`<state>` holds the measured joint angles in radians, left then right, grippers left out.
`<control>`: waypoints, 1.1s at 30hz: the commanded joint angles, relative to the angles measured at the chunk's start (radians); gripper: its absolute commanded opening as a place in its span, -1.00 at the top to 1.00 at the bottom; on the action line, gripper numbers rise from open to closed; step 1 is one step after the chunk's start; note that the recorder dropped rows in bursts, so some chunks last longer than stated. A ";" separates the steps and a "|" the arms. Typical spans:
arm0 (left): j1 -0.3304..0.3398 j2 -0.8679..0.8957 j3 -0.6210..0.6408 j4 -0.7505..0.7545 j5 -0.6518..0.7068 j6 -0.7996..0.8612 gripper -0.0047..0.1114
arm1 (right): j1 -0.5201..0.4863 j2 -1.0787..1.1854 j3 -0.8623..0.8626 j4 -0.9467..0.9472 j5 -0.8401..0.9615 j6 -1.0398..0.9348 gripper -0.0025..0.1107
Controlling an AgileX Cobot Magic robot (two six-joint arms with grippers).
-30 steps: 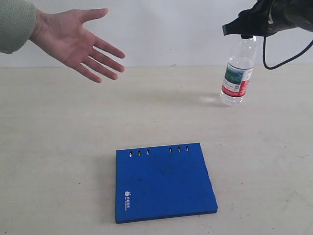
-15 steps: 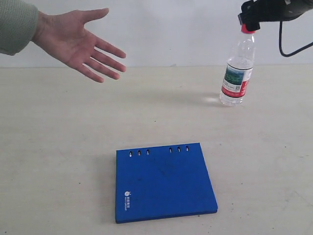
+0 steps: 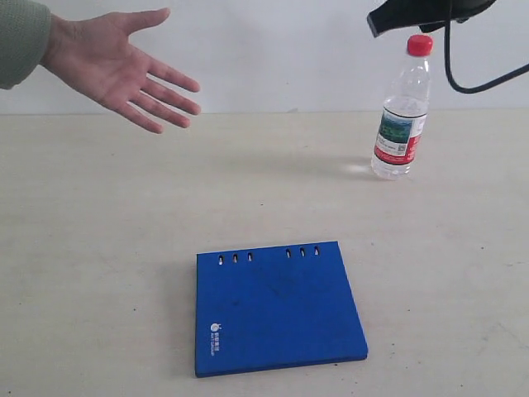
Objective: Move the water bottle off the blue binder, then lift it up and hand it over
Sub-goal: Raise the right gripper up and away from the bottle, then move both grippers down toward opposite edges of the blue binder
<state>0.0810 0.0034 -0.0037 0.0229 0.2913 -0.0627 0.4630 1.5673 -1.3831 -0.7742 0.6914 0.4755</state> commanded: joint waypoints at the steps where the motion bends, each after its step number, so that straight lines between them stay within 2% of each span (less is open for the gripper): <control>1: -0.008 -0.003 0.004 -0.007 -0.004 0.002 0.84 | 0.049 -0.032 -0.001 0.118 0.051 -0.081 0.94; 5: -0.008 -0.003 0.004 -0.007 -0.004 0.002 0.84 | 0.058 -0.089 0.033 0.237 -0.004 -0.081 0.96; 9: -0.008 -0.003 0.004 -0.007 -0.004 0.002 0.84 | 0.058 -0.197 0.181 0.293 -0.227 -0.053 0.96; 12: -0.008 -0.003 0.004 -0.007 -0.004 0.002 0.84 | 0.058 -0.299 0.341 0.298 -0.408 0.030 0.96; 13: -0.008 -0.003 0.004 -0.007 -0.004 0.002 0.84 | 0.058 -0.361 0.441 0.298 -0.539 0.047 0.96; 14: -0.008 -0.003 0.004 -0.007 -0.004 0.002 0.84 | 0.058 -0.384 0.472 0.298 -0.570 0.056 0.96; 17: -0.008 -0.003 0.004 -0.007 -0.004 0.002 0.84 | 0.058 -0.490 0.635 0.298 -0.541 0.121 0.96; 20: -0.008 -0.003 0.004 -0.007 -0.004 0.002 0.84 | 0.058 -0.522 0.793 0.298 -0.586 0.154 0.96; 24: -0.008 -0.003 0.004 -0.007 -0.004 0.002 0.84 | 0.135 -0.507 0.980 0.298 -0.699 0.154 0.96; 28: -0.008 -0.003 0.004 -0.007 -0.004 0.002 0.84 | 0.239 -0.480 1.056 0.298 -0.703 0.188 0.96; 33: -0.008 -0.003 0.004 -0.005 -0.005 0.002 0.84 | 0.244 -0.303 1.024 0.298 -0.691 0.188 0.96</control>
<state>0.0810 0.0034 -0.0037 0.0229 0.2913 -0.0627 0.7070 1.1959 -0.3368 -0.4734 0.0098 0.6623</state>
